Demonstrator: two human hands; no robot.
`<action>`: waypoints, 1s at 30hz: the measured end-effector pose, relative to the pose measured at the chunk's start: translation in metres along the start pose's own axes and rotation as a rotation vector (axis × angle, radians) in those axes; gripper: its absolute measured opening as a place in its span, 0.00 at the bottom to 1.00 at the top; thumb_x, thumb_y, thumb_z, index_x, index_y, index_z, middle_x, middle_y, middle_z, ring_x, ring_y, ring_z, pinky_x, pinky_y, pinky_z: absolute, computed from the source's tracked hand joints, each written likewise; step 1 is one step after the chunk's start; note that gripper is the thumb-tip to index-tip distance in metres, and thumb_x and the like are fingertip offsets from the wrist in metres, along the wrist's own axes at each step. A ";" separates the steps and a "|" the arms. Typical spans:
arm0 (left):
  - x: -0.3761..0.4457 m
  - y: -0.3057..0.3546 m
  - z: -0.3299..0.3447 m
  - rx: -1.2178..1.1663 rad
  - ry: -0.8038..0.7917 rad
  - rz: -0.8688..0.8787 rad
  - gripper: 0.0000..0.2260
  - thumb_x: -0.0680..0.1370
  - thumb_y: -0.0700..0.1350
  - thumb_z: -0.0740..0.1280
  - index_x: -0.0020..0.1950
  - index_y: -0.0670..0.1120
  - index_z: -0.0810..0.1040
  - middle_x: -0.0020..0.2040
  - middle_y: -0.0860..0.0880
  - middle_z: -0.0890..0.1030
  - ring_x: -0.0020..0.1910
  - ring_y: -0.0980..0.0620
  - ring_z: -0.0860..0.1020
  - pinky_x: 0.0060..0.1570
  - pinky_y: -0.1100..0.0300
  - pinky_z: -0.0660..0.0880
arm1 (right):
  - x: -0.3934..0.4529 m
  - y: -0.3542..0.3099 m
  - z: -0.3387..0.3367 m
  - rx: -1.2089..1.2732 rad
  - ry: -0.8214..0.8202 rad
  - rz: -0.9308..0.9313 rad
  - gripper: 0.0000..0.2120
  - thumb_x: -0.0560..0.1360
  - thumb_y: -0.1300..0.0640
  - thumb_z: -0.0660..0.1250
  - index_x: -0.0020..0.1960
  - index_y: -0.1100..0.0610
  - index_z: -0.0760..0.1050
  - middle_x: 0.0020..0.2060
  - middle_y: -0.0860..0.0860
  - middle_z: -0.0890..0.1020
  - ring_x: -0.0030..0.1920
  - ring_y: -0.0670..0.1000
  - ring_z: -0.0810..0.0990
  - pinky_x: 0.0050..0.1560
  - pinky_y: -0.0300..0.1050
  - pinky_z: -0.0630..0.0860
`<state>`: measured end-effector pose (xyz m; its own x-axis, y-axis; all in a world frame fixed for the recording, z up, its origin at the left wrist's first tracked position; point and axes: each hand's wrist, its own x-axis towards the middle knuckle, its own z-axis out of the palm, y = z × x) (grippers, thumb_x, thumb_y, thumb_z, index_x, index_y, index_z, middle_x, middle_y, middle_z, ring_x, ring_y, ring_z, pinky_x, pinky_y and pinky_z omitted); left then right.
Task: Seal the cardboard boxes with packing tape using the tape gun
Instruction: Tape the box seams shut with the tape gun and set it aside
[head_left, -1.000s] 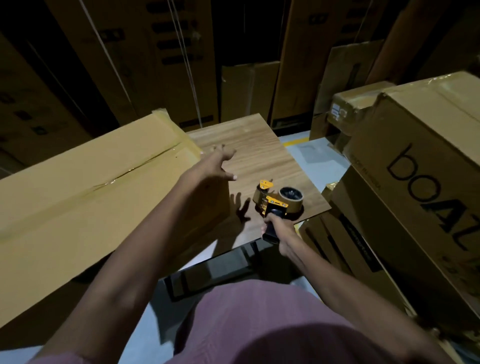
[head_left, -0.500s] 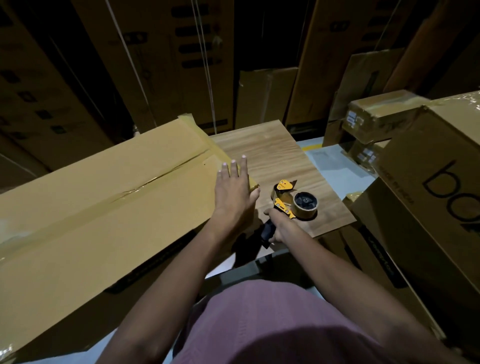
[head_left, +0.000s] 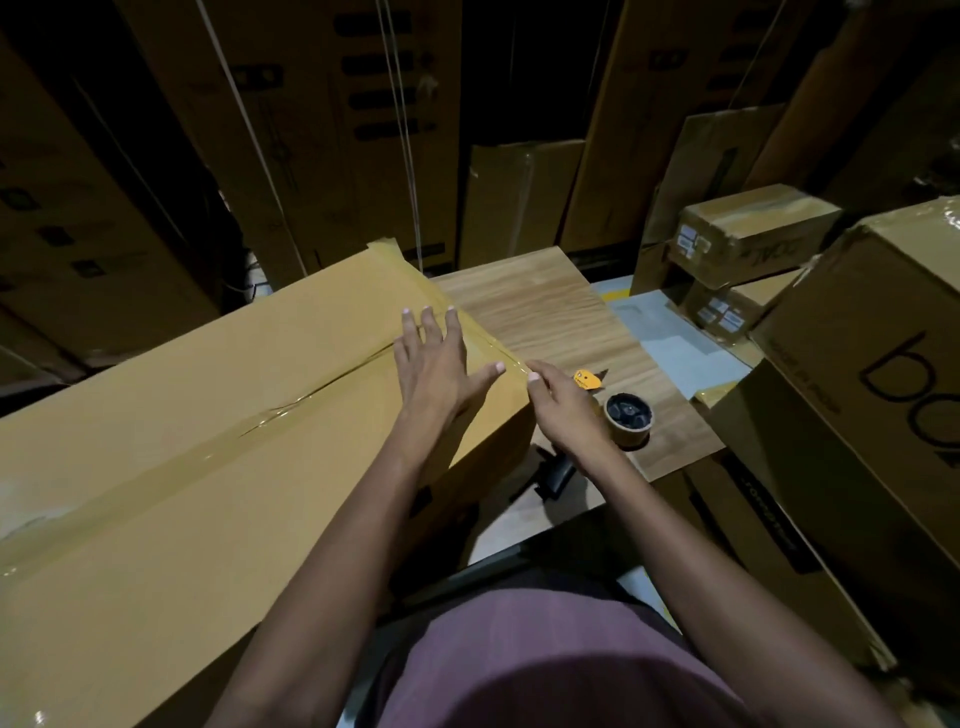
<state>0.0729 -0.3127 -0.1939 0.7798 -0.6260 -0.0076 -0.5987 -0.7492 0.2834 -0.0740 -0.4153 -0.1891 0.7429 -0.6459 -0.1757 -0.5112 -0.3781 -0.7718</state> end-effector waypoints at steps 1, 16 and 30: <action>0.004 -0.002 -0.001 -0.011 -0.066 -0.029 0.48 0.75 0.73 0.61 0.84 0.47 0.47 0.83 0.39 0.48 0.81 0.36 0.40 0.77 0.38 0.48 | 0.007 0.000 0.000 -0.058 0.002 -0.006 0.19 0.87 0.50 0.54 0.74 0.52 0.74 0.65 0.54 0.80 0.66 0.58 0.76 0.69 0.59 0.70; 0.037 -0.023 -0.003 -0.079 0.289 -0.101 0.16 0.84 0.56 0.61 0.60 0.50 0.84 0.46 0.47 0.85 0.45 0.48 0.80 0.50 0.51 0.79 | 0.067 0.002 0.005 -0.161 -0.340 -0.127 0.23 0.88 0.49 0.50 0.78 0.56 0.66 0.68 0.57 0.78 0.67 0.59 0.75 0.62 0.51 0.71; 0.072 -0.029 0.021 0.059 0.213 -0.305 0.27 0.85 0.53 0.50 0.81 0.41 0.57 0.81 0.37 0.56 0.81 0.39 0.53 0.79 0.41 0.50 | 0.142 -0.074 0.034 -0.071 -0.509 0.128 0.33 0.84 0.38 0.44 0.68 0.58 0.78 0.61 0.59 0.82 0.61 0.59 0.80 0.65 0.56 0.74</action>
<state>0.1423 -0.3404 -0.2226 0.9408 -0.3178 0.1180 -0.3377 -0.9093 0.2432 0.0841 -0.4563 -0.1778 0.7793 -0.2931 -0.5538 -0.6266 -0.3730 -0.6843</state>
